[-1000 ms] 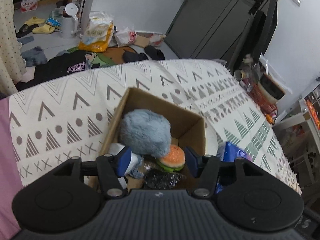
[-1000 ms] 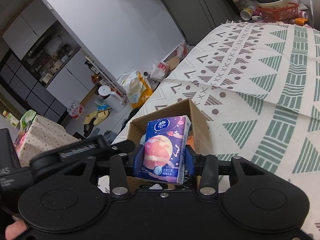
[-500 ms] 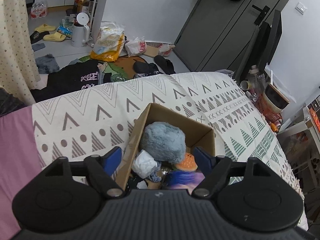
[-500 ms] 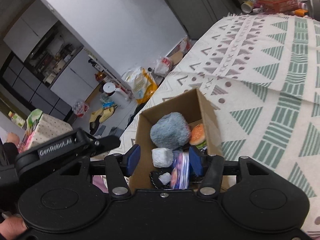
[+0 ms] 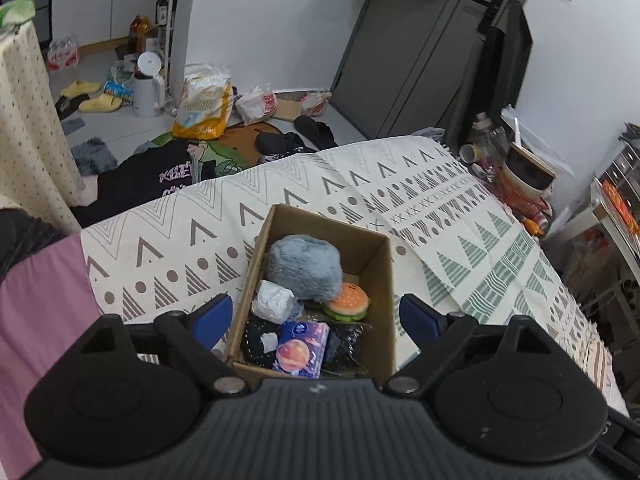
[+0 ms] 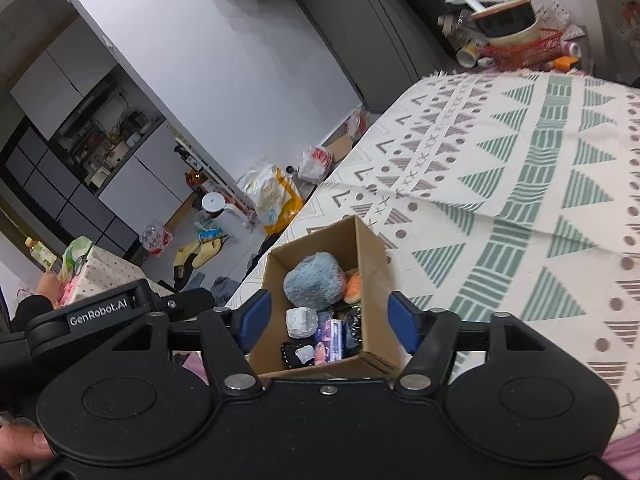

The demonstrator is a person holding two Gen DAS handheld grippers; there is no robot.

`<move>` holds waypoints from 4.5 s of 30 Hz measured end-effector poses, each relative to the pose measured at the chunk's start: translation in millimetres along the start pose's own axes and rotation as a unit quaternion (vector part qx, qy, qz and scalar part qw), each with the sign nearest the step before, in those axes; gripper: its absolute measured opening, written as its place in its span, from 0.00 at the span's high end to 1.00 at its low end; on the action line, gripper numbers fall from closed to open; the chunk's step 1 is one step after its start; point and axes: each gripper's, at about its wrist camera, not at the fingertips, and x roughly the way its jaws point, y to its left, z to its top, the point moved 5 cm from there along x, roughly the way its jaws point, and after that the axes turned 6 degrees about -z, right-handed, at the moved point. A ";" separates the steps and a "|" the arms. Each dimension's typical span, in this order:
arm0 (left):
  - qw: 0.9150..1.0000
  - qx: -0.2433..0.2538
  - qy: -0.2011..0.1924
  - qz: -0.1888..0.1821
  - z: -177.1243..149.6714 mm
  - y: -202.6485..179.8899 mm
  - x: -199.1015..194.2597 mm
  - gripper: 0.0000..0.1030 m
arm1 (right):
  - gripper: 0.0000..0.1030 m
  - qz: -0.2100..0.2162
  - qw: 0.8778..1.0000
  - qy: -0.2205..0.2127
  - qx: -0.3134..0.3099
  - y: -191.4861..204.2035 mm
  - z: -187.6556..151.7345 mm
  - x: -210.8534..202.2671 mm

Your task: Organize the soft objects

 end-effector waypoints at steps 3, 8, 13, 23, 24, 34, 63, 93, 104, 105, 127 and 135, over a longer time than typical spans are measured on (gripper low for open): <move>1.000 0.017 0.004 0.000 -6.3 -12.4 -8.9 0.12 | 0.30 -0.005 1.000 -0.009 -0.002 -8.5 2.0 -17.6; 0.999 0.042 0.009 -0.001 -19.3 -32.6 -24.2 0.12 | 0.17 -0.023 0.999 -0.027 -0.001 -28.1 6.0 -46.9; 0.998 0.067 0.013 -0.001 -32.2 -50.7 -37.8 0.11 | 0.05 -0.046 0.998 -0.036 0.001 -46.1 8.6 -71.7; 0.995 0.095 0.000 -0.012 -53.2 -75.1 -69.0 0.02 | 0.00 -0.085 0.995 -0.052 -0.010 -65.9 -0.8 -118.5; 0.995 0.097 -0.001 -0.014 -55.1 -76.7 -72.0 0.01 | 0.00 -0.088 0.995 -0.053 -0.012 -66.5 -2.3 -122.7; 0.991 0.130 -0.014 -0.030 -73.2 -89.9 -102.5 0.00 | 0.00 -0.141 0.987 -0.073 -0.037 -70.8 -15.0 -165.5; 0.978 0.198 -0.048 -0.052 -111.6 -96.0 -168.1 0.00 | 0.00 -0.193 0.974 -0.087 -0.084 -55.1 -61.1 -218.5; 0.973 0.218 -0.047 -0.055 -123.1 -85.5 -178.6 0.00 | 0.00 -0.211 0.969 -0.092 -0.093 -48.7 -70.8 -224.9; 0.973 0.219 -0.048 -0.056 -119.9 -86.0 -180.0 0.00 | 0.00 -0.209 0.969 -0.090 -0.091 -48.5 -71.2 -224.4; 0.973 0.220 -0.049 -0.055 -119.3 -85.8 -179.8 0.00 | 0.00 -0.209 0.969 -0.090 -0.091 -48.5 -71.3 -224.8; 0.972 0.222 -0.051 -0.057 -115.7 -90.1 -181.8 0.00 | 0.00 -0.198 0.972 -0.095 -0.087 -50.0 -69.4 -227.3; 0.972 0.223 -0.052 -0.058 -114.7 -92.3 -182.4 0.00 | 0.00 -0.198 0.972 -0.092 -0.083 -48.4 -69.2 -225.5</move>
